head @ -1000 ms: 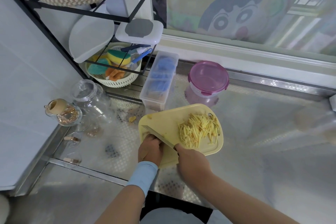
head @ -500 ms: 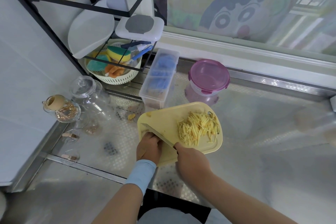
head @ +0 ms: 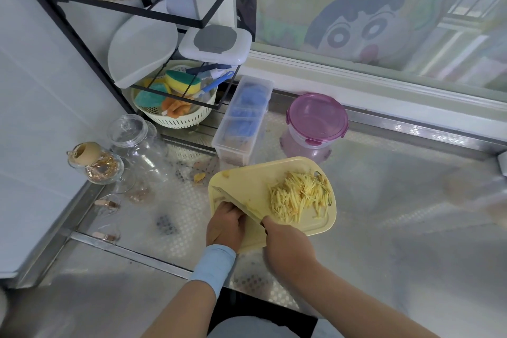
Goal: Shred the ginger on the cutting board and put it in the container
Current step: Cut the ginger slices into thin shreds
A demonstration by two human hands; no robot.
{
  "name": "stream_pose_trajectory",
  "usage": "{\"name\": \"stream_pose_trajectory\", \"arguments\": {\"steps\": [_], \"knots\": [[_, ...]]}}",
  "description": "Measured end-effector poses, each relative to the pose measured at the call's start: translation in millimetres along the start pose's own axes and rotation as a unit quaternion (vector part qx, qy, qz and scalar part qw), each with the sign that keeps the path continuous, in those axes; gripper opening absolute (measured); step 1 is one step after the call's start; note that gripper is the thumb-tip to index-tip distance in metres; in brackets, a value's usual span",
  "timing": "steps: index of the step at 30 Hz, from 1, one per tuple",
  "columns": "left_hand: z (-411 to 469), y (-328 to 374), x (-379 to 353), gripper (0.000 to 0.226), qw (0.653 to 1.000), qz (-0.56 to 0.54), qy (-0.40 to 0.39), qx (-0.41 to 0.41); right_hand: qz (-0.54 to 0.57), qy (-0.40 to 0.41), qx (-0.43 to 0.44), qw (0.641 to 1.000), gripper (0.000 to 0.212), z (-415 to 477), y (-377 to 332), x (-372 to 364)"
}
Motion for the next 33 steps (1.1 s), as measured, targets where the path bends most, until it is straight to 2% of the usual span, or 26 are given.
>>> {"name": "stream_pose_trajectory", "arguments": {"steps": [2,6,11,16,19,25,30,33], "knots": [[-1.2,0.6,-1.3,0.033,1.000,0.010,-0.008,0.007,-0.004,-0.002,-0.003,1.000,0.028,-0.9,0.1,-1.0],[-0.8,-3.4,-2.1,0.016,0.999,0.011,-0.033,0.030,-0.018,-0.001,-0.002,1.000,0.029,10.3,-5.4,-3.4],[-0.3,3.7,0.7,0.017,0.998,-0.016,-0.015,0.055,-0.024,0.002,0.008,1.000,0.029,13.6,-8.3,-0.9],[2.3,5.6,4.0,0.014,1.000,0.009,-0.011,0.027,-0.017,0.004,0.007,1.000,0.029,-0.4,-2.6,0.8],[2.4,6.5,3.0,0.015,0.999,0.006,-0.004,0.037,-0.014,0.005,0.005,1.000,0.026,-1.0,-3.0,-0.1],[1.9,5.3,3.3,0.013,0.998,-0.018,-0.021,0.058,-0.016,-0.003,0.008,1.000,0.028,11.0,-9.3,1.1],[4.0,5.5,4.4,0.013,0.999,0.006,-0.026,0.025,0.000,-0.004,0.003,1.000,0.029,-0.3,-4.1,1.3],[3.1,2.2,1.9,0.013,0.999,0.004,-0.034,0.040,0.000,-0.006,-0.003,1.000,0.025,-0.9,-4.9,0.5]]}}
Point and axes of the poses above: each hand's wrist, its own z-axis towards the middle knuckle, its own x-axis out of the back of the hand, y = z × x, the point moved 2 cm from there along z, towards the middle knuckle, and after that the axes turned 3 degrees about -z, right-handed, at the moved point
